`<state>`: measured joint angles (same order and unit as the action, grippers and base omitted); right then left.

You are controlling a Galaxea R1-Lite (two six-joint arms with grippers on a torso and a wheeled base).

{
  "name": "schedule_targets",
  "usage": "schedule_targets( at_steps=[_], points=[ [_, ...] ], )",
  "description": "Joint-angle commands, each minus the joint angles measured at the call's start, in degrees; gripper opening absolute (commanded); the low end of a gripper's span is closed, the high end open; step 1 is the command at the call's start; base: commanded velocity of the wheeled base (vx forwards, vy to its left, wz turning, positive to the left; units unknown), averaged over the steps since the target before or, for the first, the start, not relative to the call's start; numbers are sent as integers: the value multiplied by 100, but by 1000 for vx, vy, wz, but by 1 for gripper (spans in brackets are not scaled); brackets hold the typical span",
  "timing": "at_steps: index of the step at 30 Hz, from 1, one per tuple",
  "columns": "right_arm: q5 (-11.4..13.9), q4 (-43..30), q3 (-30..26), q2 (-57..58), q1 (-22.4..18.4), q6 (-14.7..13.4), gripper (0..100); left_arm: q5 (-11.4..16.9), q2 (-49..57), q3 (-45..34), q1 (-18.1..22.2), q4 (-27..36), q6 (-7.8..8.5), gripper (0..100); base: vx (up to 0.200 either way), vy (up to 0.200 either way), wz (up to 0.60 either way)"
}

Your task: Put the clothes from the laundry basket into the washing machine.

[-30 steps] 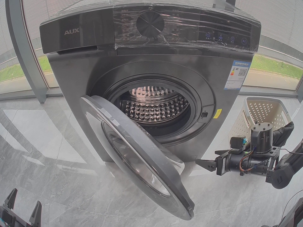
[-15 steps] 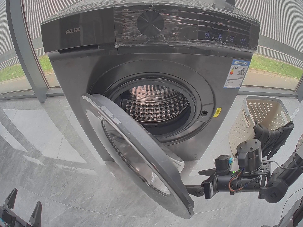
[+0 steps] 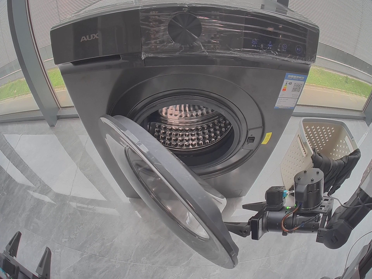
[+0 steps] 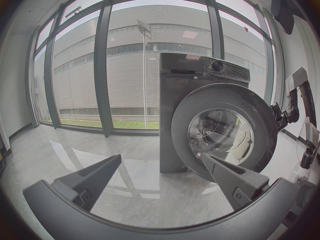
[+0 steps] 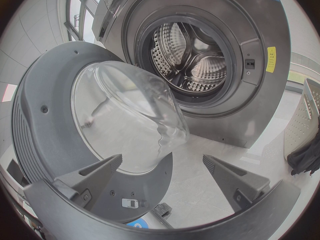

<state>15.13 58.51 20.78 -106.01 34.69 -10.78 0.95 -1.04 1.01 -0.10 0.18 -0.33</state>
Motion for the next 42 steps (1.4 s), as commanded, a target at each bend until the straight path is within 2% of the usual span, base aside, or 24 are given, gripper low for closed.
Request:
schedule_targets(
  at_steps=[1, 7, 12, 17, 19, 21, 26, 30, 38, 41, 42],
  points=[
    [8, 2, -48, -148, 90, 32, 100, -7, 86, -101, 1, -1, -2, 100, 0, 0, 0],
    [34, 169, -329, 36, 670, 32, 100, 2, 86, -101, 1, -1, -2, 100, 0, 0, 0],
    [69, 652, -593, 54, 864, -21, 100, 2, 86, -101, 1, -1, -2, 100, 0, 0, 0],
    [16, 705, -470, 36, 749, -56, 100, 2, 86, -101, 1, -1, -2, 100, 0, 0, 0],
    [16, 696, -303, 28, 661, -65, 100, 2, 86, -101, 1, -1, -2, 100, 0, 0, 0],
    [-19, 688, 13, -25, 442, -206, 100, 2, 86, -101, 1, -1, -2, 100, 0, 0, 0],
    [-546, 696, 690, -526, -33, -293, 100, 2, 86, -101, 1, -1, 7, 100, 0, 0, 0],
    [-739, 705, 901, -1036, -305, -267, 100, 2, 86, -101, 1, -1, 7, 100, 0, 0, 0],
    [-731, 688, 831, -1220, -209, -206, 100, 2, 86, -101, 1, -1, 7, 100, 0, 0, 0],
    [-722, 688, 804, -1229, -94, -188, 100, 2, 86, -101, 1, -1, 7, 100, 0, 0, 0],
    [-731, 696, 760, -1220, 116, -188, 100, 2, 86, -101, 1, 8, 7, 100, 0, 0, 0]
  ],
)
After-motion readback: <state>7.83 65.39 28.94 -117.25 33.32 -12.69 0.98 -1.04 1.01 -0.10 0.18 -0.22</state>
